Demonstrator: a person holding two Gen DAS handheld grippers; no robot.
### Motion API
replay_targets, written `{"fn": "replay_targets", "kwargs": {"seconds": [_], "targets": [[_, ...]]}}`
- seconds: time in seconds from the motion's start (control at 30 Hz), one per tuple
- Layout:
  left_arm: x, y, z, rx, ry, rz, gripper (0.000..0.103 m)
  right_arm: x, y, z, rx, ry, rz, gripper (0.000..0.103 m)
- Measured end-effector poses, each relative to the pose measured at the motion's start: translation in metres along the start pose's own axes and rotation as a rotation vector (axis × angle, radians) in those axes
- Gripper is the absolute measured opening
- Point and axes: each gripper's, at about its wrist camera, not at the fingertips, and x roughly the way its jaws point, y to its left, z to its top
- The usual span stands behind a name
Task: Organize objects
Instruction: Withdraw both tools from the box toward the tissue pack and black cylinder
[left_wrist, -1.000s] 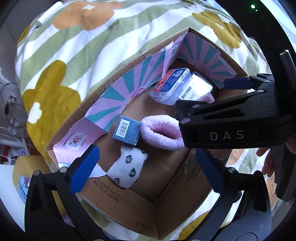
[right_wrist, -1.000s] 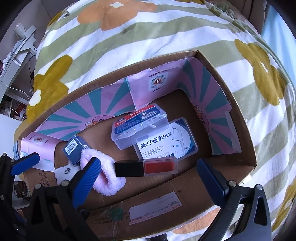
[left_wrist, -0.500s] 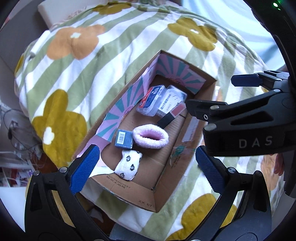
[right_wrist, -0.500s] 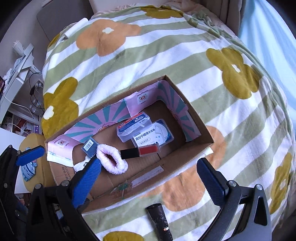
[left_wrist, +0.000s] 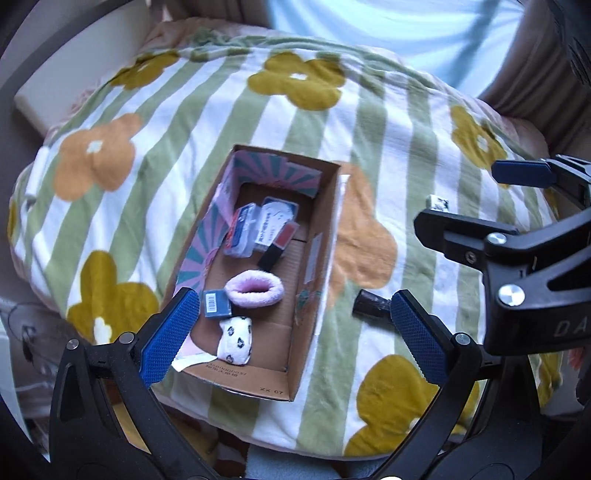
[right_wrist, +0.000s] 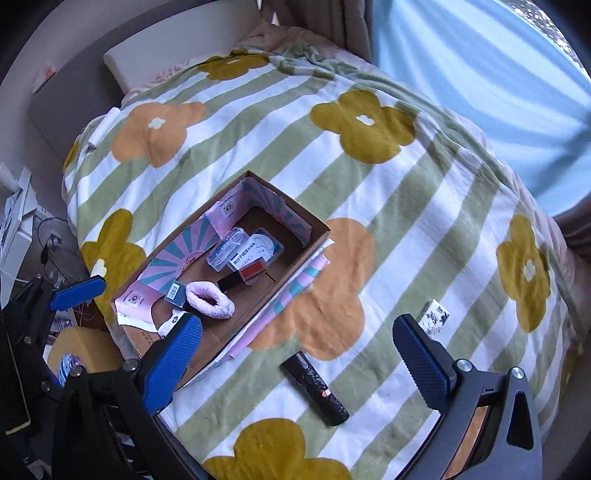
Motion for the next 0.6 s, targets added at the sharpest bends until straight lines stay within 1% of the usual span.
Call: {"fn": "replay_targets", "kwargs": {"seconds": [0.13, 0.37, 0.5, 0.6], "targets": [[-0.005, -0.017, 0.004, 0.085, -0.008, -0.034, 0.103, -0.022, -0.020, -0.025, 0.115, -0.010, -0.037, 0.102], [-0.012, -0.046, 0.008, 0.201, -0.022, -0.090, 0.103, -0.052, -0.049, -0.070, 0.323, -0.038, -0.108, 0.103], [-0.018, -0.062, 0.009, 0.266, -0.040, -0.101, 0.103, -0.067, -0.061, -0.096, 0.430, -0.061, -0.158, 0.103], [-0.021, -0.071, 0.008, 0.302, -0.058, -0.089, 0.103, -0.074, -0.068, -0.111, 0.495, -0.068, -0.191, 0.103]]}}
